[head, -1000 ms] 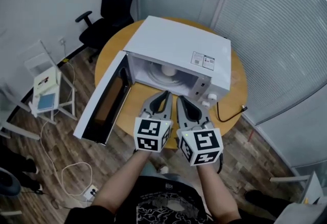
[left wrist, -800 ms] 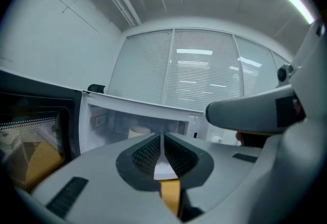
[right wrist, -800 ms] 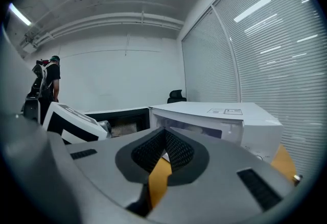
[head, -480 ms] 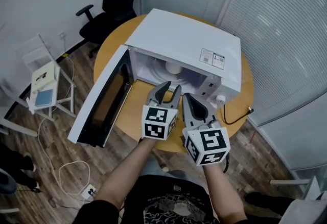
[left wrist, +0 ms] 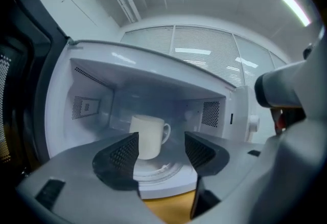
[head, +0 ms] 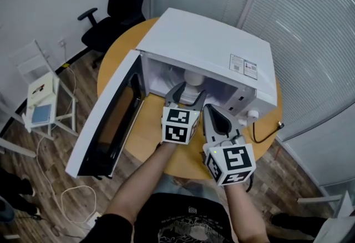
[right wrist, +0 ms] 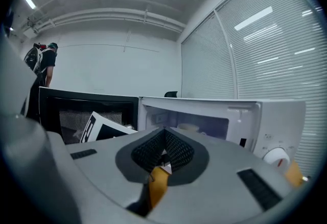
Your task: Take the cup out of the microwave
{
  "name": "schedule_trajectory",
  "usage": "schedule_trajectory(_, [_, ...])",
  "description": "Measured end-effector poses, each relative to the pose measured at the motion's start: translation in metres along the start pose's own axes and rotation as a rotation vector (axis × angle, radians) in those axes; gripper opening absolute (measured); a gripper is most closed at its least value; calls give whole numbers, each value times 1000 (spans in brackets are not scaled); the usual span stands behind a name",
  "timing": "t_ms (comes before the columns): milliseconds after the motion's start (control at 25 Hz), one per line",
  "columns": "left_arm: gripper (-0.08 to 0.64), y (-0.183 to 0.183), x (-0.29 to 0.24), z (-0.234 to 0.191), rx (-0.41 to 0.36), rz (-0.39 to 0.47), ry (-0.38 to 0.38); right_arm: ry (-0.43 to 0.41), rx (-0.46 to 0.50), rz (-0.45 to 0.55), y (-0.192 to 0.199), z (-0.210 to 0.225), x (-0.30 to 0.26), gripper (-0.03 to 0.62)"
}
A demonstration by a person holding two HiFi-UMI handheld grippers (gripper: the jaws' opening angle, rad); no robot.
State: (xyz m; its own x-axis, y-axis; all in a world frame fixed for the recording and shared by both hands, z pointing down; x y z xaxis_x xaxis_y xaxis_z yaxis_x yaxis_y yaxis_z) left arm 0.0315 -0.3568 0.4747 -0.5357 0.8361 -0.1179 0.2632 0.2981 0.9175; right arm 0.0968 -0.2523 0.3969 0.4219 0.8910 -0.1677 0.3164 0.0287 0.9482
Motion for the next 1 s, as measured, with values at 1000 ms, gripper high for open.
schedule_trajectory(1000, [463, -5, -75, -31, -135, -131, -97, 1, -29, -7, 31, 11, -35, 15])
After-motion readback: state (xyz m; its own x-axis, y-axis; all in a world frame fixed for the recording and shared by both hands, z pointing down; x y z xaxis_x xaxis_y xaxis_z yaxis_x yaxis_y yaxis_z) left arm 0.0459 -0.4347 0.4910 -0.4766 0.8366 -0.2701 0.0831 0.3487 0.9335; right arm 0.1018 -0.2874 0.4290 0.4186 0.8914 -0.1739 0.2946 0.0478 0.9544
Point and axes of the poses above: the fingertips, and each gripper's own axes: x backward along the fingers, z to its right, y out of its underside, the point moved 6 cm from there along x, backward along the fingers, and after that the axes turned 12 degrees about x, right-handed, at the moved point
